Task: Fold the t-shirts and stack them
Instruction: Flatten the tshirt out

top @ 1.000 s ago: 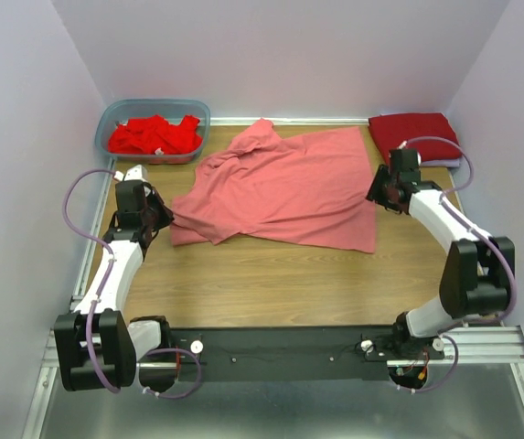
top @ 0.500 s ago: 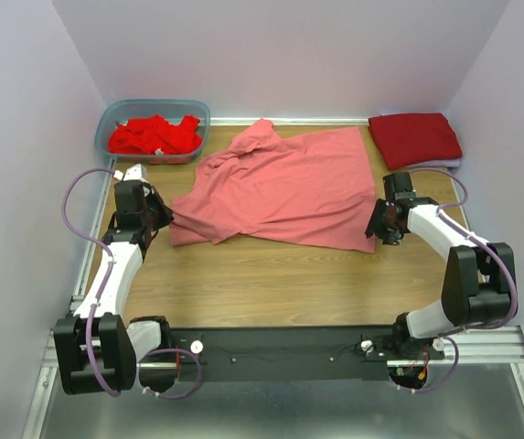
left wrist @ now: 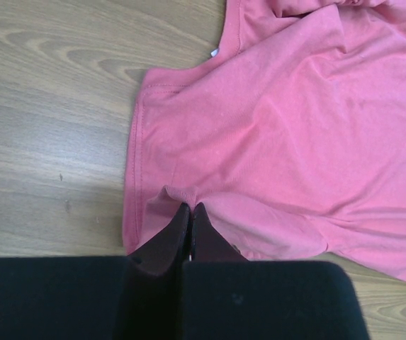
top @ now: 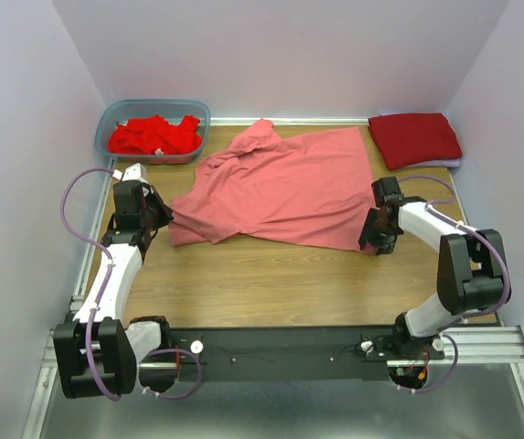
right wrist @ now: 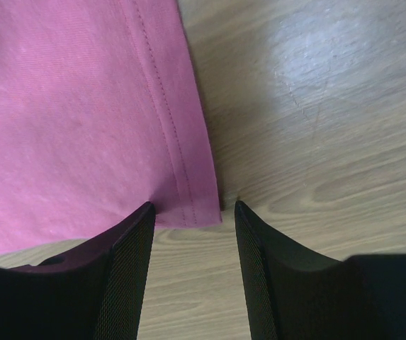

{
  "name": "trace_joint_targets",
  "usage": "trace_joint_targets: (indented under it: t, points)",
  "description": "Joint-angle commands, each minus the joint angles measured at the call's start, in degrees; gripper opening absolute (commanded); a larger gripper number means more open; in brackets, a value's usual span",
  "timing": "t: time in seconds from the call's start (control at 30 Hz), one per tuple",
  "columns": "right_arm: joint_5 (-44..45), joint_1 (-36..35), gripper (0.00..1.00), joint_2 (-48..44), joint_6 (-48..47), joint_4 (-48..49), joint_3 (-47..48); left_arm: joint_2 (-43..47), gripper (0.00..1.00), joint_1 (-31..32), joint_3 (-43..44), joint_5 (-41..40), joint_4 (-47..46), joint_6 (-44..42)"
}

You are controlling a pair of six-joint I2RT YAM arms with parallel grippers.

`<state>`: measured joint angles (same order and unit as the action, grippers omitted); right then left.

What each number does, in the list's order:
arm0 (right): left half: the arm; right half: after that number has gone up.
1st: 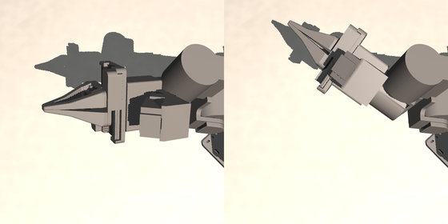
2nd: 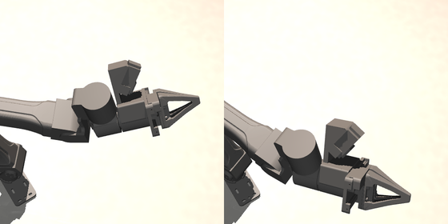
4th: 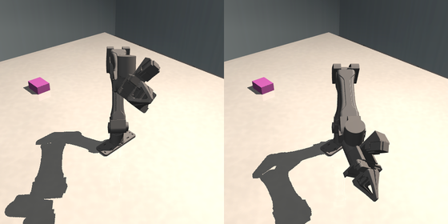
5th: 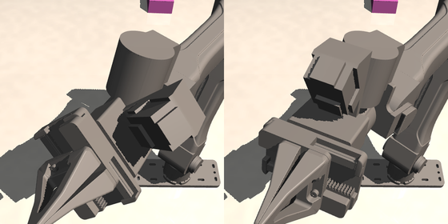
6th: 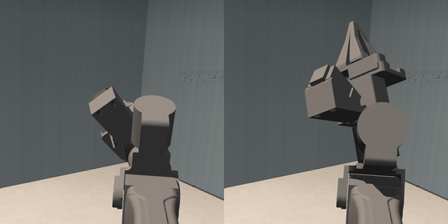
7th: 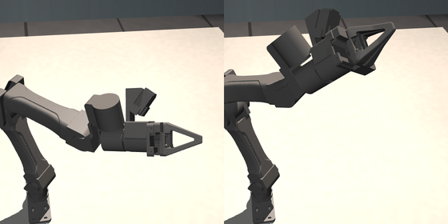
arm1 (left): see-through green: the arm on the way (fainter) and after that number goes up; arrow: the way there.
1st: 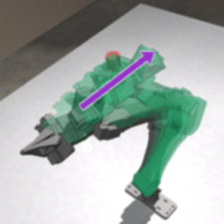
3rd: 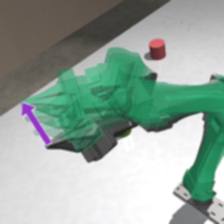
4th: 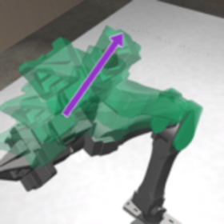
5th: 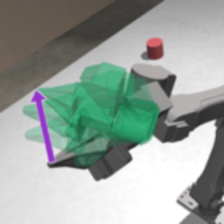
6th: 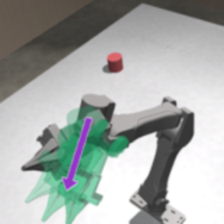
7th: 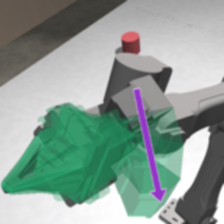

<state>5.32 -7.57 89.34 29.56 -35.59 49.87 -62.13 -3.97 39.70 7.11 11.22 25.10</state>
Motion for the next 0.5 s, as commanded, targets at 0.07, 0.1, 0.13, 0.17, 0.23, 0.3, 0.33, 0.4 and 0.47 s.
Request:
trace_joint_targets:
  t: [0.07,0.1,0.13,0.17,0.23,0.3,0.33,0.4,0.47]
  points:
    - [3.8,-0.9,0.56,2.9,2.2,-1.5,0.9,1.4,0.0,0.5,-0.2,0.8,-0.9,-0.7]
    - [4.1,-0.9,0.55,3.1,2.2,-1.5,0.8,1.5,0.0,0.5,-0.2,0.9,-0.9,-0.7]
    - [4.3,-1.0,0.55,3.3,2.3,-1.5,0.6,1.5,0.0,0.5,-0.2,0.9,-0.9,-0.7]
    - [4.6,-1.0,0.55,3.3,2.2,-1.6,0.5,1.7,0.0,0.6,-0.3,0.8,-0.9,-0.7]
    - [5.2,-1.0,0.53,3.5,2.3,-1.6,0.0,1.7,0.0,0.6,-0.2,0.9,-0.9,-0.7]
    - [5.7,-1.0,0.51,3.6,2.6,-1.5,-0.7,1.7,0.0,0.6,-0.2,1.0,-0.9,-0.7]
    - [5.6,-1.0,0.48,3.7,2.7,-1.4,-1.0,1.9,0.0,0.6,-0.2,0.9,-0.9,-0.7]
    - [5.7,-1.0,0.39,4.0,2.8,-0.9,-1.8,1.8,0.0,0.7,-0.4,0.9,-0.9,-0.7]
    - [5.7,-1.0,0.32,3.8,2.8,-0.4,-2.3,1.8,0.0,0.7,-0.3,0.8,-0.9,-0.8]
